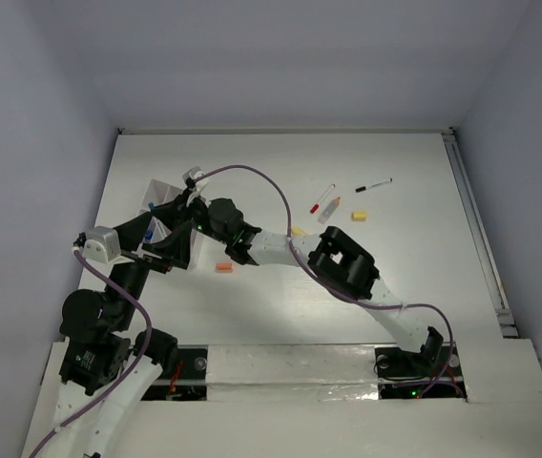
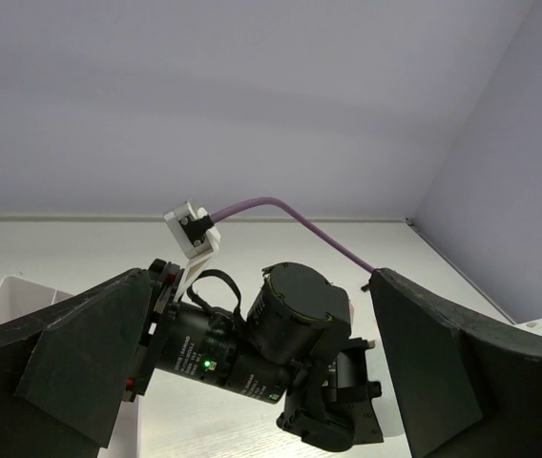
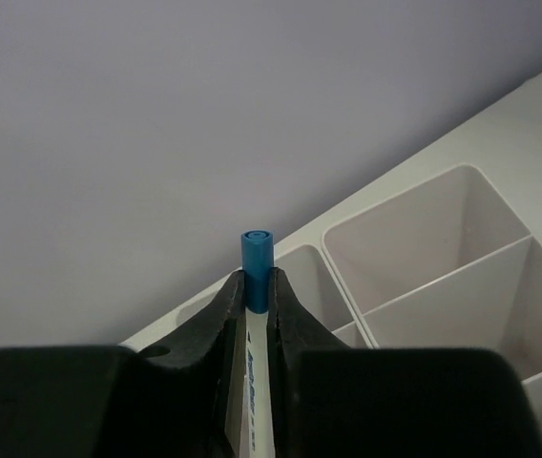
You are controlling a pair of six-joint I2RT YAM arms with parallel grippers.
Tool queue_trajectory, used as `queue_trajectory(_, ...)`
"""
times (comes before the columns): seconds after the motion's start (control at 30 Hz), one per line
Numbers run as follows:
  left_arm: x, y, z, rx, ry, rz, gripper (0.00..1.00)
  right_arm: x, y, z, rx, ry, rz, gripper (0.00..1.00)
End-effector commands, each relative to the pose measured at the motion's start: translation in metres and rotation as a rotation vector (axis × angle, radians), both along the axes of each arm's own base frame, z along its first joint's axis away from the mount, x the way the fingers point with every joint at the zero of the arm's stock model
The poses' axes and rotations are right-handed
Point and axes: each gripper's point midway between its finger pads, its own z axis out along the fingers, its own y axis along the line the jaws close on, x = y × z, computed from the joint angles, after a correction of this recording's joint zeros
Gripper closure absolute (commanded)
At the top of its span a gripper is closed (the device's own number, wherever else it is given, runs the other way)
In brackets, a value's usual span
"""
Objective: Sort the stationery into containers
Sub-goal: Place the pen in the storage box, then pick up the pen from the center of the board.
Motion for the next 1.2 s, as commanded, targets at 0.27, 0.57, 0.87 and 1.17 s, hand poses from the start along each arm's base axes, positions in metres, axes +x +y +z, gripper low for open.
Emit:
queue_trajectory(0.27,0.001,-0.003,0.01,-0.012,-0.03,-0.015,0.01,0.002,-0.006,0.049,0.093,-0.064,-0.032,0.55)
queue_trajectory(0.57,0.004,-0.004,0.008,-0.008,-0.02,-0.013,0.01,0.014,-0.055,0.062,0.024,-0.041,-0.154,0.58)
queue_trajectory(0.87,-0.001,-0.005,0.011,-0.016,-0.035,-0.027,0.01,0.101,-0.276,0.012,-0.347,0.272,-0.582,0.61)
queue_trajectory(1.17,-0.003,-0.004,0.012,-0.02,-0.04,-0.027,0.01,0.152,-0.437,-0.041,-0.754,0.536,-0.843,0.62)
